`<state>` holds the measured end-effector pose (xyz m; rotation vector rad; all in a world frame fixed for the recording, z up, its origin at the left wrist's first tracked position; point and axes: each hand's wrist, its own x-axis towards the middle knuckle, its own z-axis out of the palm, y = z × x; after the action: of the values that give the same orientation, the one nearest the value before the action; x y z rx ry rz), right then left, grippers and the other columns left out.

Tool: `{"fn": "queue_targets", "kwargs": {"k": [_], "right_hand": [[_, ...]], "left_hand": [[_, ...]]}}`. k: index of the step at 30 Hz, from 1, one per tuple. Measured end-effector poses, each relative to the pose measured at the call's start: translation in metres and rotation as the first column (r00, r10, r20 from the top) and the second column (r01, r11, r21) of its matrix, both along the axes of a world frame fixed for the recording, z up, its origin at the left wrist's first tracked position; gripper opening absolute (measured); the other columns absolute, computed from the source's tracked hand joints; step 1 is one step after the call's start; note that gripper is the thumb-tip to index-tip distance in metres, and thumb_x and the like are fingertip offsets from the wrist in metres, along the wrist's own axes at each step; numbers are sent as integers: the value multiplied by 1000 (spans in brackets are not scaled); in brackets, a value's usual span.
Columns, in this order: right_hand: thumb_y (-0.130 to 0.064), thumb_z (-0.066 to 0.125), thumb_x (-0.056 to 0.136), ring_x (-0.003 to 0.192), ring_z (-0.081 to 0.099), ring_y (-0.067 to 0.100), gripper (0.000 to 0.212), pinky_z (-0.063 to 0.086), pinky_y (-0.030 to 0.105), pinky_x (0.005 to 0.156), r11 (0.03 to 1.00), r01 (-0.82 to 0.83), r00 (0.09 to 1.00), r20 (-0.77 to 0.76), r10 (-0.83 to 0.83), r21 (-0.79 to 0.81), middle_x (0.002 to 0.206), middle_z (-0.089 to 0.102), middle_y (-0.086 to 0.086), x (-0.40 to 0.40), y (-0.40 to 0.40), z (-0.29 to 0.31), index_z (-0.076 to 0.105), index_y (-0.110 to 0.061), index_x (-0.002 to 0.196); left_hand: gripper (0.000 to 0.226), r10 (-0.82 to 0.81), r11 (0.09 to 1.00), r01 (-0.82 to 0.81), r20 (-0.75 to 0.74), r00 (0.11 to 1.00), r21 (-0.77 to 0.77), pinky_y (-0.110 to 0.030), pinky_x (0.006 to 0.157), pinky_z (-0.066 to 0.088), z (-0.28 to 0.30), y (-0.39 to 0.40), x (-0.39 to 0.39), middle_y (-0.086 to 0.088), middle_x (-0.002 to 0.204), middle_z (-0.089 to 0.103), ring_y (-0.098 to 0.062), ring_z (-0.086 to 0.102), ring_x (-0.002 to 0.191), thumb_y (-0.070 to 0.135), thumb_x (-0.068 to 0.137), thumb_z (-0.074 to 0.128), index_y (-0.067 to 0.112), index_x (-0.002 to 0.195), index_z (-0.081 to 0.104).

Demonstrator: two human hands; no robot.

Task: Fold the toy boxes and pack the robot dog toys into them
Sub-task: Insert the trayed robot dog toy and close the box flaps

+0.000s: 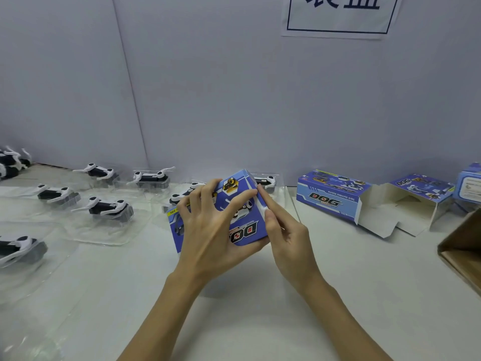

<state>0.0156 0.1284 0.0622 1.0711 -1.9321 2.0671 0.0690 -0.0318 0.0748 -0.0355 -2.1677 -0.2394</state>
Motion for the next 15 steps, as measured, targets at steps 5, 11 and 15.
{"fn": "queue_targets", "kwargs": {"k": [5,11,15], "right_hand": [[-41,46,108,142,51,22,46,62,33,90,1000,2,1000,-31,-2,-20,152,54,-10,3,-7,-4,48,-37,154],[-56,49,105,147,43,11,61,62,28,90,988,66,967,-252,-29,141,167,30,-11,3,-1,-7,28,-46,161],[-51,57,103,143,48,11,66,63,30,89,986,96,960,-276,-56,133,165,33,-9,3,-3,-8,26,-45,161]], "left_hand": [[75,14,1000,-14,-31,999,-2,-56,103,34,-2,0,1,-12,145,45,-36,45,132,87,78,51,43,139,53],[75,45,999,-45,-44,998,1,-60,105,33,-7,0,0,-14,148,43,-36,43,134,79,77,61,43,142,49],[81,47,999,-46,-48,998,6,-59,107,31,-9,1,0,-15,150,42,-35,42,136,74,76,65,43,147,46]]}}
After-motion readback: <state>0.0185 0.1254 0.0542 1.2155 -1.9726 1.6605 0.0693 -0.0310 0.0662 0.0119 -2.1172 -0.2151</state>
